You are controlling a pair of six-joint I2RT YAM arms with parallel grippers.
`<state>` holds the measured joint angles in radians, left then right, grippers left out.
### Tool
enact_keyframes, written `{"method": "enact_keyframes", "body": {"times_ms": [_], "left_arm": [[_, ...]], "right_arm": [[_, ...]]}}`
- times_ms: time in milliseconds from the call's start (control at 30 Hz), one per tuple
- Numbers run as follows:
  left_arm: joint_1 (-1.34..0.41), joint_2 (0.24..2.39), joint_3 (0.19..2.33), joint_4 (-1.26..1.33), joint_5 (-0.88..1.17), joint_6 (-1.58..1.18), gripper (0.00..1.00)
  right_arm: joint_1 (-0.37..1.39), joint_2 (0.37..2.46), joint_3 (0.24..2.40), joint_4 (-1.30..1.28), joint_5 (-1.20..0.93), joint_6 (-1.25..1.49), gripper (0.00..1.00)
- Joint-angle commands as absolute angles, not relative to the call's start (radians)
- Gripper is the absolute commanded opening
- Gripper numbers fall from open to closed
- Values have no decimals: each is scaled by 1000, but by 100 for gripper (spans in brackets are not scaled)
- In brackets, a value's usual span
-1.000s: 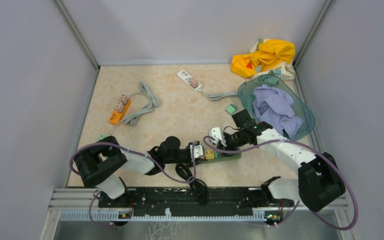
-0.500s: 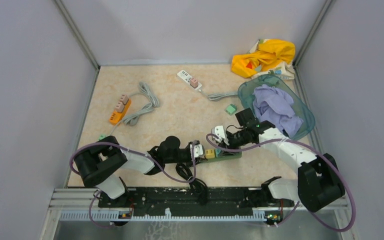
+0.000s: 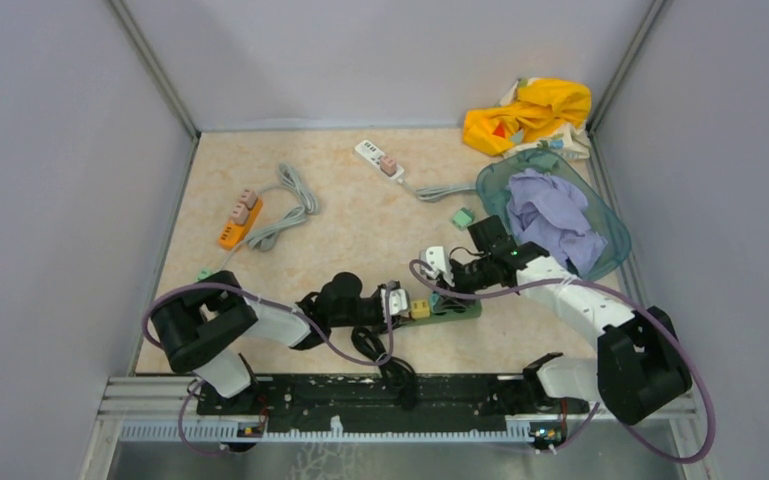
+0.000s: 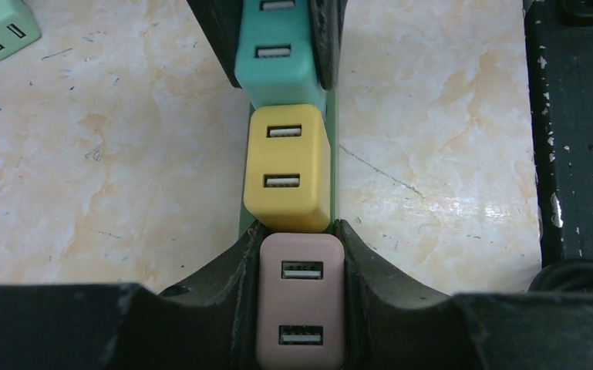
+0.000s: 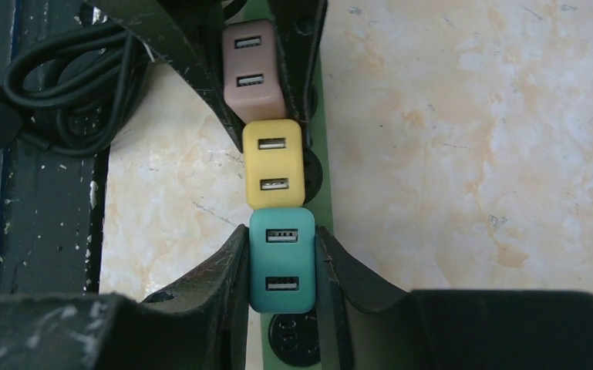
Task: Pull the plug off the socket
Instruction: Remove the plug from the socket.
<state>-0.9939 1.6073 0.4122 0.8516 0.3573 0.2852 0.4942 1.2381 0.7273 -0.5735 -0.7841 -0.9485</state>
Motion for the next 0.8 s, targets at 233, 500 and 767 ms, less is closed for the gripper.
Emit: {"method": "enact_keyframes", "body": {"times_ms": [233, 500, 767], "left_arm": [[-989, 1646, 388, 724, 338, 260, 1], [-990, 1638, 387, 731, 334, 238, 1], [-991, 1643, 394, 729, 333, 210, 1]], "right_arm": [[391, 1172, 797, -743, -1000, -1203, 0], [380, 1146, 809, -655, -986, -1075, 0], [350, 1140, 828, -546, -932, -889, 0]]}}
